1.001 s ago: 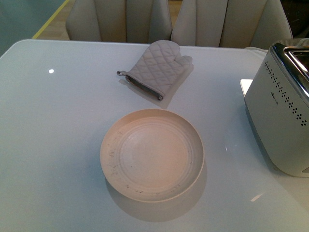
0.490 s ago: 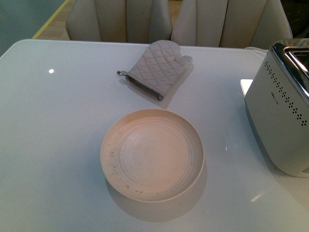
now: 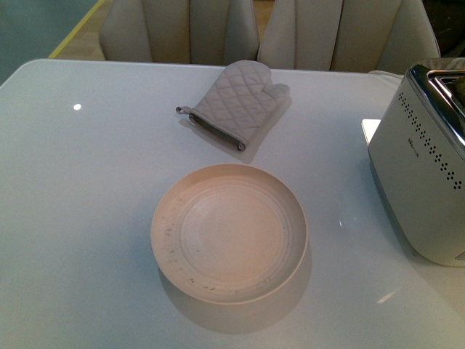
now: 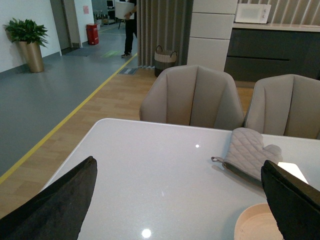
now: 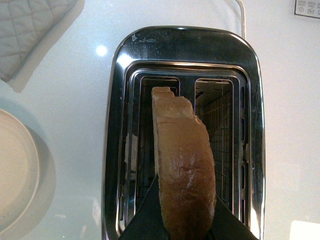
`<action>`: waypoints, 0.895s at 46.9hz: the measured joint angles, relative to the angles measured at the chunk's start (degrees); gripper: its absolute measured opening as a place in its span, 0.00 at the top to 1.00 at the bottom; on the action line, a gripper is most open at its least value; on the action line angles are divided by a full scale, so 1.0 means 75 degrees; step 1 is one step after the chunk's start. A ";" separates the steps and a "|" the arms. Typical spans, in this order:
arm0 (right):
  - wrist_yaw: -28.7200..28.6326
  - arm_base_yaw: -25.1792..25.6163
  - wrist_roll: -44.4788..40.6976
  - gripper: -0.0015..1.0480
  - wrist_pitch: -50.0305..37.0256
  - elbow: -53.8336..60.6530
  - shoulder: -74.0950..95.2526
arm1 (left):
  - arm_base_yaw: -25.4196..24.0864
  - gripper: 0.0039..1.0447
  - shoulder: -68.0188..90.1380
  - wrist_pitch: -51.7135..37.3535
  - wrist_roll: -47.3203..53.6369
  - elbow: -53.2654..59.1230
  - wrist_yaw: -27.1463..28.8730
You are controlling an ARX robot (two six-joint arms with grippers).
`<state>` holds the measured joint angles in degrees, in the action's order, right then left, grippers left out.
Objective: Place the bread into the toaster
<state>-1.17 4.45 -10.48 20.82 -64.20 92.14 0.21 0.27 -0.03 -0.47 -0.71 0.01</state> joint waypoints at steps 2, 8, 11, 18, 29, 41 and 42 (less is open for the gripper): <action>0.0070 -0.0029 -0.0047 0.96 0.0073 -0.0079 0.0082 | 0.0000 0.06 0.0000 0.0000 0.0000 0.0000 0.0000; 0.0283 -0.0125 -0.0184 0.96 0.0216 -0.0286 0.0373 | 0.0000 0.06 0.0000 0.0000 0.0000 0.0000 0.0000; 0.0466 -0.0166 -0.0236 0.96 0.0227 -0.0312 0.0519 | 0.0000 0.06 0.0000 0.0000 0.0000 0.0000 0.0000; 0.0600 -0.0204 -0.0245 0.91 -0.0096 0.0003 0.0711 | 0.0000 0.06 0.0000 0.0000 0.0000 0.0000 0.0000; 0.0239 -0.0172 -0.0006 0.58 -0.0761 0.0574 0.0423 | 0.0000 0.06 0.0000 0.0000 0.0000 0.0000 0.0000; -0.0192 0.0463 0.0755 0.12 -0.1617 0.1530 -0.2384 | 0.0000 0.06 0.0000 0.0000 0.0000 0.0000 0.0000; -0.0192 0.0519 0.0819 0.09 -0.1676 0.1664 -0.2661 | 0.0000 0.06 0.0000 0.0000 0.0000 0.0000 0.0000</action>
<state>-2.61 8.34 -4.34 8.25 -51.72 72.18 0.21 0.27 -0.03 -0.47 -0.71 0.01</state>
